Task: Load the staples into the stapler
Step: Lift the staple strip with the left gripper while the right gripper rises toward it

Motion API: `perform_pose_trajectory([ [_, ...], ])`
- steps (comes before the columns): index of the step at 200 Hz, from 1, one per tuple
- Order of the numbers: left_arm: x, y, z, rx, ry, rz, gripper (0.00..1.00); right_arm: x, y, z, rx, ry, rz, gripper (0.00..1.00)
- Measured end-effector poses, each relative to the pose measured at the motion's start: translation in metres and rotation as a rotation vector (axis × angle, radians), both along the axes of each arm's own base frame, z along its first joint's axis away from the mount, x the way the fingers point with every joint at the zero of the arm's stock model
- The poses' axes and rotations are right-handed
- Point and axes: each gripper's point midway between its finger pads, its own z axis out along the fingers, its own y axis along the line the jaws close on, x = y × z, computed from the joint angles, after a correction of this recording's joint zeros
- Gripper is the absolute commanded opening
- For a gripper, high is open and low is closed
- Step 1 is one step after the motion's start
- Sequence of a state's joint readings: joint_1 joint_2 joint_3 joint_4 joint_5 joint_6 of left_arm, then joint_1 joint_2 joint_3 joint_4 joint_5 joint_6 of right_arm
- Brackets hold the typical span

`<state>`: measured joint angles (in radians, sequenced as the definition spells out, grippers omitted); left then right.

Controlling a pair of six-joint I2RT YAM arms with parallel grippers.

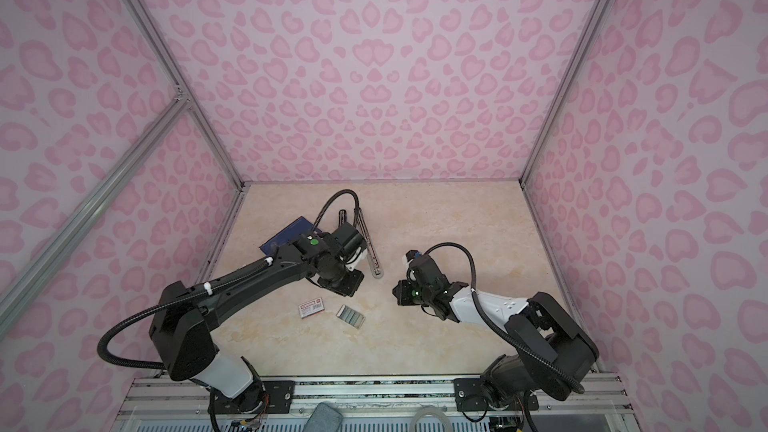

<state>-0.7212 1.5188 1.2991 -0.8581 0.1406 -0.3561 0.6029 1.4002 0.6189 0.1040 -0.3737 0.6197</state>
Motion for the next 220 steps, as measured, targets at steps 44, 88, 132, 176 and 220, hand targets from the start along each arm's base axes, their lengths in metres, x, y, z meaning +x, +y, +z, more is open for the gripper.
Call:
perform_pose_trajectory([
  [44,0.022,0.001,0.054,-0.293,-0.178,0.041,0.03,0.021,0.003,0.07,0.127,-0.149,0.032,0.43],
  [88,0.011,-0.005,0.096,-0.509,-0.298,-0.031,0.03,0.026,0.006,0.135,0.277,-0.319,0.066,0.47],
  [132,-0.013,-0.014,0.125,-0.693,-0.349,-0.14,0.03,0.023,0.012,0.194,0.515,-0.405,0.151,0.4],
  [176,-0.032,-0.024,0.155,-0.838,-0.375,-0.254,0.03,0.002,0.031,0.23,0.69,-0.415,0.287,0.42],
  [220,-0.04,-0.028,0.165,-0.897,-0.366,-0.293,0.03,-0.024,0.046,0.252,0.745,-0.442,0.401,0.42],
])
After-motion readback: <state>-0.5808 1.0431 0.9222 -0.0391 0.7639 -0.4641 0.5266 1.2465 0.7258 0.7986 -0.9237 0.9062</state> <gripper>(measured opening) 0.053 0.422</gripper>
